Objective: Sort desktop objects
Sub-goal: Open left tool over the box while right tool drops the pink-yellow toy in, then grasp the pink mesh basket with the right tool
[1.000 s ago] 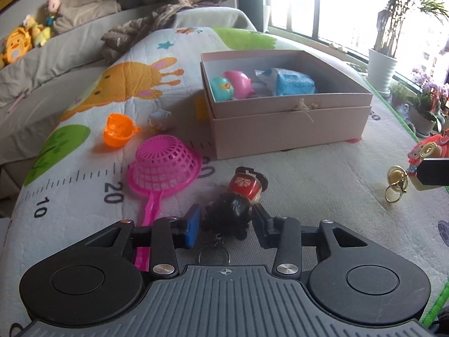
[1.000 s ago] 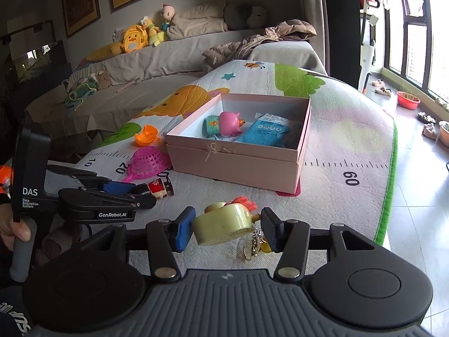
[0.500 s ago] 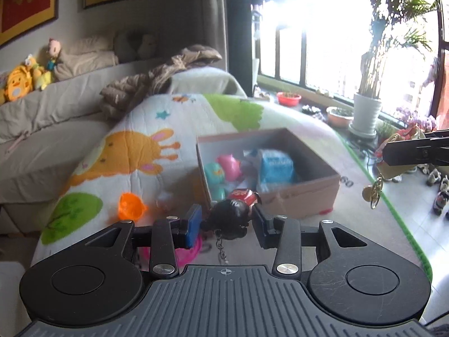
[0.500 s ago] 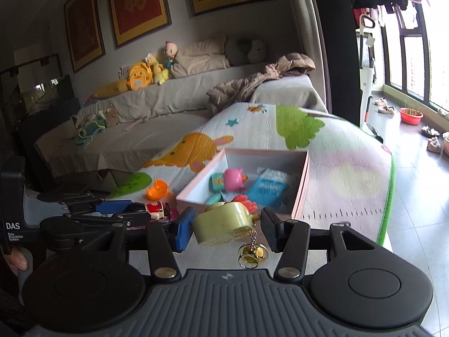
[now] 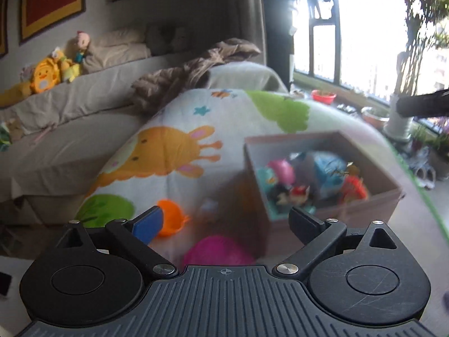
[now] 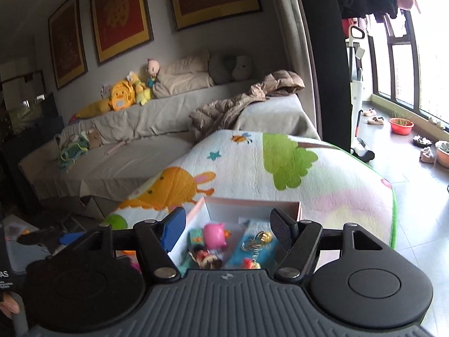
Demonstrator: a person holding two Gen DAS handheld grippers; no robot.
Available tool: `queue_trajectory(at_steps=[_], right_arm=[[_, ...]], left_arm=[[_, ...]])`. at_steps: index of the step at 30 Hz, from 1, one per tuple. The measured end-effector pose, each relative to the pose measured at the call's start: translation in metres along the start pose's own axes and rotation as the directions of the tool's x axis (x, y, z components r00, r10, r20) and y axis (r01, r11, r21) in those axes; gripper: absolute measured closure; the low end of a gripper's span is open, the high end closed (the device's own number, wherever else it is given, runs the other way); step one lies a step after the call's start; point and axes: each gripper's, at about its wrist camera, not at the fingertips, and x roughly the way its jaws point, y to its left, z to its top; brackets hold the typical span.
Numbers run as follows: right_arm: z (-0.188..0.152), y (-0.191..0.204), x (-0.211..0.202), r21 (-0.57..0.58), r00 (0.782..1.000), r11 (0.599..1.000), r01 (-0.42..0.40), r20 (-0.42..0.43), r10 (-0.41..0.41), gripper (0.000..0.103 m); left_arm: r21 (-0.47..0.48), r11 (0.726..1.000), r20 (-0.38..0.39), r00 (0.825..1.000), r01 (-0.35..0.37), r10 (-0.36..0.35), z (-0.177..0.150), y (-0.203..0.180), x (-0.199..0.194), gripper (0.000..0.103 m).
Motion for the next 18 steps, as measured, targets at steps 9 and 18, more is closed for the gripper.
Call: queue_trajectory(at_steps=[9, 18], right_arm=[[-0.072, 0.095, 0.047, -0.269, 0.961, 0.948, -0.172, -0.259, 0.101, 0.035], [-0.104, 0.198, 0.114, -0.417, 0.962, 0.887, -0.199, -0.257, 0.095, 0.035]], left_arm=[[-0.103, 0.982, -0.298, 0.947, -0.161, 0.124, -0.062, 0.075, 0.012, 0.001], [-0.208, 0.95, -0.327, 0.932, -0.234, 0.158, -0.062, 0.122, 0.015, 0.001]])
